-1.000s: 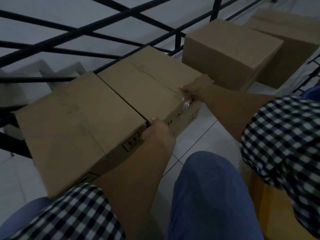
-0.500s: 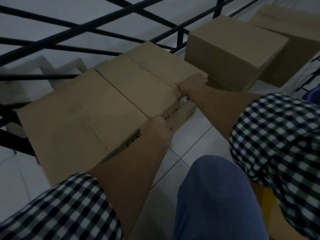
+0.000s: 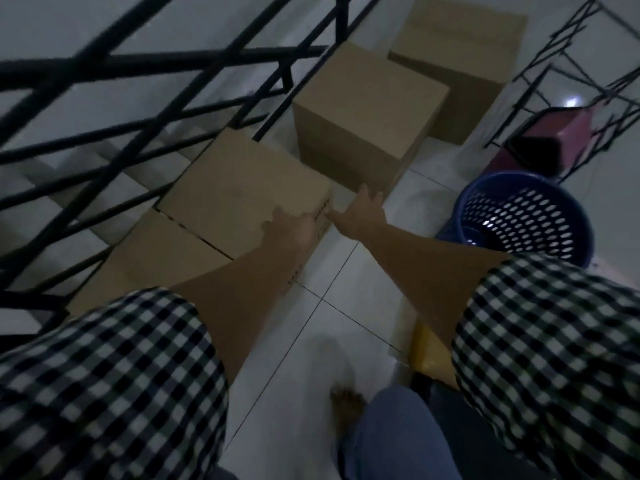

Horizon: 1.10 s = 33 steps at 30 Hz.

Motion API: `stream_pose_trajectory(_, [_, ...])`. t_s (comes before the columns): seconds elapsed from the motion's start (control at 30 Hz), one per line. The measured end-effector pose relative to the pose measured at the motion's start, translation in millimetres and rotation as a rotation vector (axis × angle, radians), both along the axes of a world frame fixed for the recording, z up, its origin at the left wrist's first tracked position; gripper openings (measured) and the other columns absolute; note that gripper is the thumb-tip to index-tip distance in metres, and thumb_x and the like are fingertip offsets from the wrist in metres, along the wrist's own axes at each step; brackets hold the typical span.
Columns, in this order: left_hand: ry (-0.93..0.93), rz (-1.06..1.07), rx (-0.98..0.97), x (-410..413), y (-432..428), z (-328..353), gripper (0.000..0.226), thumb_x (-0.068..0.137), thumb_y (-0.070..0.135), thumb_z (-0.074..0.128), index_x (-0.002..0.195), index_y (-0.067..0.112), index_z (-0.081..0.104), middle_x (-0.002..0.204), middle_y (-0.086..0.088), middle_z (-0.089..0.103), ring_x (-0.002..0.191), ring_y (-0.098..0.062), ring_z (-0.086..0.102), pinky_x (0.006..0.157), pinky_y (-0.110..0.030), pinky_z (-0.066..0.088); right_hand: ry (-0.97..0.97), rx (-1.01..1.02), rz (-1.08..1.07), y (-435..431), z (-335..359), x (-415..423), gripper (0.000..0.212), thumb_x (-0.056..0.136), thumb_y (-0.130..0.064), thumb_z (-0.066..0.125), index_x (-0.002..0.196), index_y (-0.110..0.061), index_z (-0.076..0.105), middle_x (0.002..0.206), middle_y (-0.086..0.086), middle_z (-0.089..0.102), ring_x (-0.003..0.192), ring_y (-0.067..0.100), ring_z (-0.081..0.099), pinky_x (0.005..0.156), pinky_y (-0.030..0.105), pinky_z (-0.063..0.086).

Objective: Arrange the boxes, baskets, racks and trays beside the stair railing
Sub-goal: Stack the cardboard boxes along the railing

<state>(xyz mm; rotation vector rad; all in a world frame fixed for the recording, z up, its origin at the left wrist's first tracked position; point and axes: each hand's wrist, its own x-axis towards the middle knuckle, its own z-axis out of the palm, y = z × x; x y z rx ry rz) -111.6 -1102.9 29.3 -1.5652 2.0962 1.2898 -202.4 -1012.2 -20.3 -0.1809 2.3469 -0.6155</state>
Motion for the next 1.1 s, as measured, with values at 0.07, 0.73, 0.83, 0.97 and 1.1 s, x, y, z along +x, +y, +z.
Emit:
stream_pose_trajectory(0.07, [0.015, -0.046, 0.015, -20, 4, 27, 0.067, 0.093, 0.04, 0.049, 0.148, 0.008, 0.028, 0.148, -0.02, 0.037, 0.13, -0.038, 0.042, 0.107, -0.045, 0.038, 0.022, -0.006, -0.02, 17, 26, -17, 0.104, 0.089, -0.058, 0.062, 0.158, -0.006, 0.003, 0.164, 0.02, -0.006, 0.149, 0.041, 0.017, 0.117, 0.046, 0.031])
stream_pose_trajectory(0.73, [0.008, -0.112, 0.186, -263, -24, 65, 0.063, 0.098, 0.032, 0.047, 0.151, 0.007, 0.025, 0.147, -0.013, 0.043, 0.127, -0.033, 0.046, 0.1, -0.035, 0.04, 0.04, 0.072, -0.241, 24, 78, -250, 0.098, 0.087, -0.059, 0.064, 0.155, -0.009, 0.015, 0.157, 0.016, 0.02, 0.141, 0.036, 0.034, 0.112, 0.044, 0.034])
stream_pose_trajectory(0.83, [0.007, -0.036, 0.203, -293, -35, 19, 0.064, 0.095, 0.032, 0.054, 0.148, 0.004, 0.032, 0.143, -0.012, 0.048, 0.124, -0.031, 0.05, 0.099, -0.033, 0.042, 0.038, 0.062, -0.264, 23, 46, -290, 0.095, 0.085, -0.057, 0.067, 0.153, -0.009, 0.019, 0.152, 0.015, 0.029, 0.137, 0.036, 0.039, 0.11, 0.045, 0.037])
stream_pose_trajectory(0.97, [0.005, 0.011, 0.317, -327, -37, -47, 0.049, 0.095, 0.037, 0.053, 0.136, 0.009, 0.052, 0.134, -0.009, 0.056, 0.112, -0.025, 0.055, 0.095, -0.033, 0.044, 0.027, 0.106, -0.241, 26, -6, -353, 0.094, 0.087, -0.055, 0.066, 0.154, -0.01, 0.017, 0.152, 0.015, 0.029, 0.138, 0.036, 0.037, 0.111, 0.045, 0.036])
stream_pose_trajectory(1.1, [-0.094, 0.174, 0.466, -349, -36, -107, 0.062, 0.082, 0.05, 0.054, 0.125, 0.005, 0.057, 0.109, -0.008, 0.053, 0.083, -0.024, 0.053, 0.074, -0.035, 0.043, 0.025, 0.128, -0.196, 23, -64, -417, 0.1, 0.086, -0.057, 0.065, 0.156, -0.008, 0.013, 0.158, 0.018, 0.021, 0.145, 0.035, 0.027, 0.114, 0.045, 0.032])
